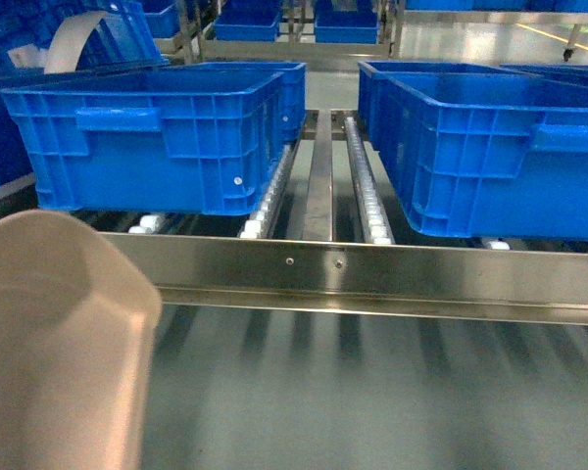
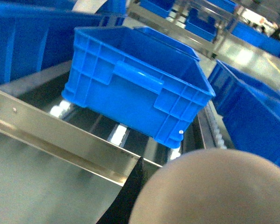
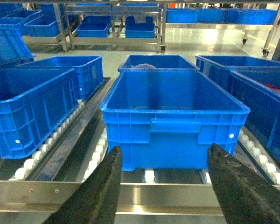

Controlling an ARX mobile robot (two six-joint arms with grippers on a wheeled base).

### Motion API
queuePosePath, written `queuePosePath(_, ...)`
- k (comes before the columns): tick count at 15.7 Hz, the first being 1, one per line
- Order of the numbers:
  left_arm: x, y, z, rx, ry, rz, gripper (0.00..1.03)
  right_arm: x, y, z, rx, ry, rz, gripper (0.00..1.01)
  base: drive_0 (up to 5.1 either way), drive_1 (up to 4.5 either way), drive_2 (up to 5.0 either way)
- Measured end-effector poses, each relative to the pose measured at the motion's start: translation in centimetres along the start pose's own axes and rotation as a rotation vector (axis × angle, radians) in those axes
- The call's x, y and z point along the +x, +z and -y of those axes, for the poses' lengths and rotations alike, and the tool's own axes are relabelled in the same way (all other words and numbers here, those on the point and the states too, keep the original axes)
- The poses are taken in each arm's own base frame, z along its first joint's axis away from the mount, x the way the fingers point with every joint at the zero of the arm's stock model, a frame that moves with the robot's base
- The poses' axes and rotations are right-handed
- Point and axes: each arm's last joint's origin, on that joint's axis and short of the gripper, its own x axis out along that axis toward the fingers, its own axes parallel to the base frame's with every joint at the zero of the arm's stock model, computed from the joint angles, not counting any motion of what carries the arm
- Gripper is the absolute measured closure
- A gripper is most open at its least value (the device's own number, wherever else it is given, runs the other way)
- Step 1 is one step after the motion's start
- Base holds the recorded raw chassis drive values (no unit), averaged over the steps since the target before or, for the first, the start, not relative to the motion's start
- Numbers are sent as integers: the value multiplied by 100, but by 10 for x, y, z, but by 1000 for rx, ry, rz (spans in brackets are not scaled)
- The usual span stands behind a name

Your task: Place part in tray to right shelf

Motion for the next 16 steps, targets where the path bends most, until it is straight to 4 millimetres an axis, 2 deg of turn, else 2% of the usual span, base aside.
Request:
queuePosePath(3, -14, 13, -4, 177, -103, 84, 91, -9, -17, 5, 4, 14, -19, 63, 0, 0, 0)
queuePosePath(4, -20, 14, -10, 232, -110, 115, 91, -17, -25, 9, 6, 18, -17, 74, 0, 0, 0)
queuePosePath(5, -24, 10, -17, 262, -96, 109, 91, -20, -29, 11, 8, 11, -15, 81, 0, 0, 0)
queuePosePath(6, -28, -5, -31, 304, -65, 60, 91, -26, -35, 16, 9, 2, -12, 94, 0, 0, 0)
queuePosePath(7, -35, -17, -41, 330, -67, 25, 91, -33, -44, 18, 11, 15, -17, 99, 0, 0, 0)
queuePosePath(9, -43, -12, -45, 324, -88, 72, 91, -41, -52, 21, 12, 11, -18, 99, 0, 0, 0)
queuePosePath(10, -47, -12, -49, 321, -85, 88, 91, -46, -57, 29, 13, 15, -17, 99, 0, 0, 0)
queuePosePath(11, -50, -16, -52, 323, -81, 77, 91, -48, -59, 33, 13, 1, -15, 99, 0, 0, 0)
queuePosePath(13, -55, -25, -60, 327, -76, 46, 91, -54, -64, 33, 14, 7, -18, 99, 0, 0, 0)
queuePosePath(16, -62, -23, -72, 324, -61, 72, 91, -62, -70, 32, 15, 11, -19, 99, 0, 0, 0)
